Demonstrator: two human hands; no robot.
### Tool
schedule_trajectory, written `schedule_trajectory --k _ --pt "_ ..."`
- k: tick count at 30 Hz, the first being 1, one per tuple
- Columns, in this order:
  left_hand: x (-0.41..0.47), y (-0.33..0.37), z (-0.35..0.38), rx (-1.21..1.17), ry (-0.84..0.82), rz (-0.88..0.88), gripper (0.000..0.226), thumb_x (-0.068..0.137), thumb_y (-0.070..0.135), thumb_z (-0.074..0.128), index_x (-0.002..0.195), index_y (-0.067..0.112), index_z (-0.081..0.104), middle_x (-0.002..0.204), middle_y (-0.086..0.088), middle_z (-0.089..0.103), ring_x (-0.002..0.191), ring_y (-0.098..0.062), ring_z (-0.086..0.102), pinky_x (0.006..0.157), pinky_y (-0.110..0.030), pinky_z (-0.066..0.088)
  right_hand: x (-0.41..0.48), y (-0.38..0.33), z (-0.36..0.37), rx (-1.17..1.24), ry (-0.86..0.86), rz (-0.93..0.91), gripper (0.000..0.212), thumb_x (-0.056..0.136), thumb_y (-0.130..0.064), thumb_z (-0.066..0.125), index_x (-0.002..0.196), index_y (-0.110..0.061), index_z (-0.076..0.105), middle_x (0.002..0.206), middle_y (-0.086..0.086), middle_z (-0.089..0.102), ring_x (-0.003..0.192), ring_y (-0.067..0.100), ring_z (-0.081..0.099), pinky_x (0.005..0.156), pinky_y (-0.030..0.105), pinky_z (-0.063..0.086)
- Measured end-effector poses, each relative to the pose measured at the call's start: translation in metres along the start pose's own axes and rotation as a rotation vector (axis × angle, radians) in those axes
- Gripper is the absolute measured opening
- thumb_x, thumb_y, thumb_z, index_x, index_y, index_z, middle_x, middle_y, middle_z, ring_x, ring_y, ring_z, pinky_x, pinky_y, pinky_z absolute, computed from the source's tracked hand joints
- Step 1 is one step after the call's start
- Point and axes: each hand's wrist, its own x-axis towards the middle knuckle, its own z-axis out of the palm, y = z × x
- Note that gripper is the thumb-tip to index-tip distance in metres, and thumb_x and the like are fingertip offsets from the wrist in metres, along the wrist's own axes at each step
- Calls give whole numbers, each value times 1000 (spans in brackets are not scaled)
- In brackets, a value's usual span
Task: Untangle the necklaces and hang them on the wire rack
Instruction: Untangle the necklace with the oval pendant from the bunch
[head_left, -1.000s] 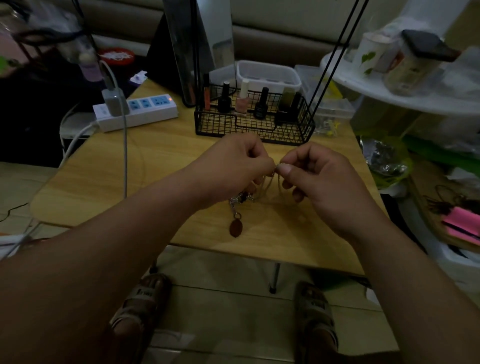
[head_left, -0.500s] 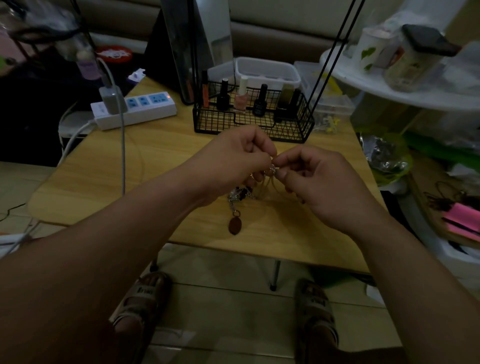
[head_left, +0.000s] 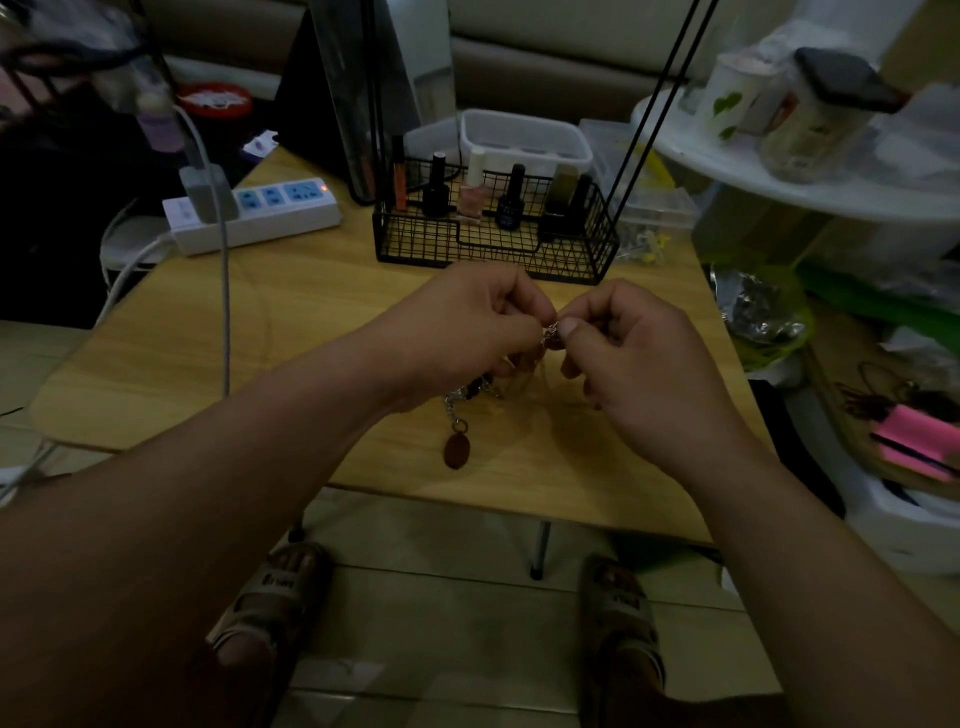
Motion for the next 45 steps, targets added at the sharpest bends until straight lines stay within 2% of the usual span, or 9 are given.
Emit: schedule_trajectory --k 5,8,12,14,19,28,32,37,45 --pt "-3 0 1 123 -61 -12 6 100 20 67 97 19 72 90 -3 77 85 -19 75 82 -40 65 -1 3 -1 -17 10 -52 8 100 -25 63 93 -29 66 76 -10 64 65 2 58 54 16 43" --pt "-2 0 0 48 -61 -39 7 101 19 65 97 17 70 94 -5 75 90 -24 74 85 -42 63 -1 3 -5 11 -25 -29 7 99 -22 63 94 -28 66 78 -8 65 66 4 58 55 21 44" --pt "-2 2 -2 -125 -31 -92 10 101 15 59 99 10 68 91 -10 71 83 -19 68 69 -30 53 -2 0 -6 85 -87 -17 14 95 -13 66 100 -26 67 94 -1 72 82 24 68 67 37 54" --pt "-2 1 0 -158 -27 -105 11 100 14 59 98 8 68 84 -7 72 77 -16 68 70 -30 51 -4 -1 -4 70 -120 -50 16 94 -13 69 102 -26 67 94 -5 70 73 28 63 61 39 51" --pt "-4 0 1 -137 -50 -106 13 97 16 61 96 7 70 78 -1 72 73 -11 67 74 -32 49 -6 4 -3 16 -76 -94 7 94 -30 73 96 -30 66 85 -12 68 54 7 45 48 18 37" --pt "-4 -2 2 66 25 -65 14 100 27 63 99 16 71 83 4 75 73 -7 68 77 -43 56 -5 3 2 -90 -14 -118 9 96 -21 71 92 -28 66 78 -17 64 52 5 51 47 13 38" --pt "-5 -3 4 149 68 -23 14 103 30 60 97 19 67 85 3 76 71 -6 69 66 -32 51 -2 4 5 -106 35 -98 10 95 -24 71 89 -29 66 79 -17 64 57 4 53 50 13 40" --pt "-6 -1 3 75 97 -42 13 104 28 58 101 17 64 84 1 77 67 -13 70 68 -42 54 4 4 10 79 46 -6 6 95 -24 72 90 -26 68 82 -12 67 68 -1 55 61 19 43" --pt "-9 5 3 -162 31 -114 15 107 23 52 102 13 63 80 -3 75 69 -19 66 76 -43 46 5 -4 13 781 -49 341 3 98 -16 64 96 -17 66 92 -1 69 62 8 51 47 21 32"
